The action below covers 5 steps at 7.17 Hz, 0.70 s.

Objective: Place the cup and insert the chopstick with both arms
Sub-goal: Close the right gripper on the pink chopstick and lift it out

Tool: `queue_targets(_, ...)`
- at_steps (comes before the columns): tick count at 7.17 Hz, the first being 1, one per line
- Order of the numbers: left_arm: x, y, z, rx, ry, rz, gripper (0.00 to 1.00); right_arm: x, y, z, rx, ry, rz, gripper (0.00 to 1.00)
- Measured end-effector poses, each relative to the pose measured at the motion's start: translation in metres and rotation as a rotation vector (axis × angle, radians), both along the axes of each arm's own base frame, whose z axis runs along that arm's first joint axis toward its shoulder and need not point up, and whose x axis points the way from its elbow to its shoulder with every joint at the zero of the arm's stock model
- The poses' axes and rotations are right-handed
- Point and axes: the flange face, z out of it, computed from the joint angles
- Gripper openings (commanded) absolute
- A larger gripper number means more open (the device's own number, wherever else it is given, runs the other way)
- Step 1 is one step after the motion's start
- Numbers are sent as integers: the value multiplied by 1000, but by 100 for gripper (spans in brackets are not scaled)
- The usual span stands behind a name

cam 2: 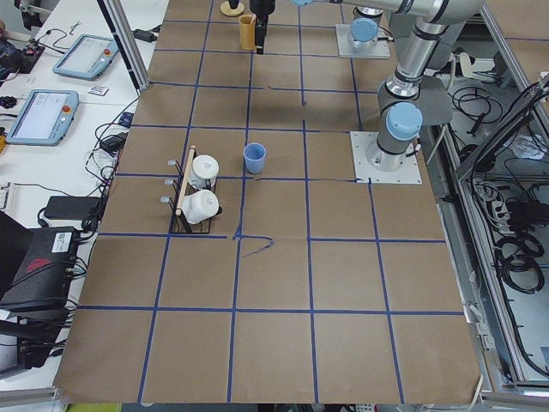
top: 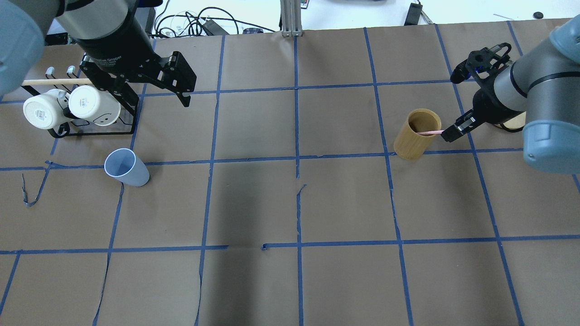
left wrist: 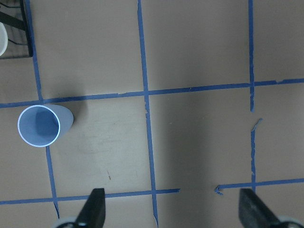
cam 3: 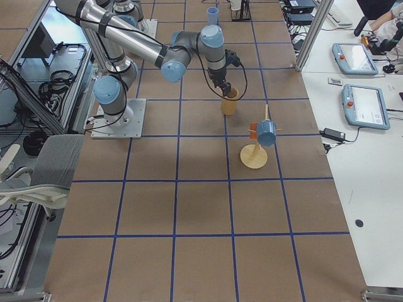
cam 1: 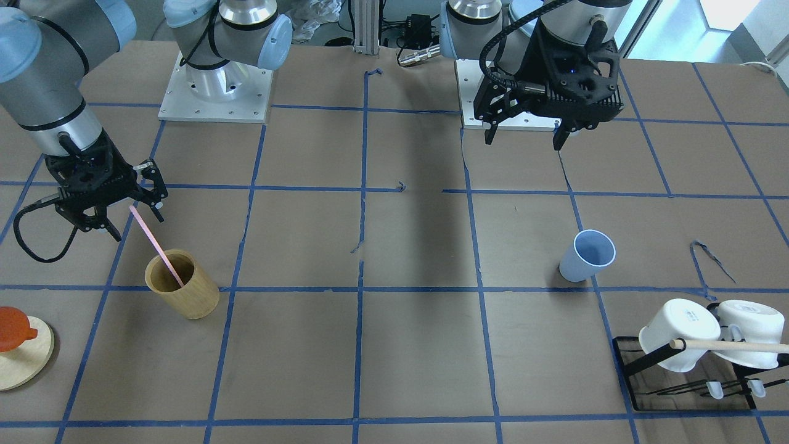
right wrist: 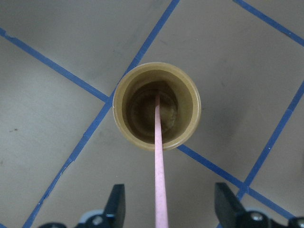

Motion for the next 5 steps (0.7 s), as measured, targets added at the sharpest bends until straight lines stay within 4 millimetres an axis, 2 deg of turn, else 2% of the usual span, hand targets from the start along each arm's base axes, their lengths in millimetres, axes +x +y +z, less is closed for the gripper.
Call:
queue_targets(1,0,0,0,0,0,0,100,0,1,-1,8,-2,-1,39)
queue_targets(2,0,0,0,0,0,0,100,0,1,-2,15,-4,-1,28)
queue_targets(4,0,0,0,0,0,0,100,1,3,-1,27,-8,-1,23)
queue_targets(5,0,0,0,0,0,0,100,1,4,2,25,-8,0,15)
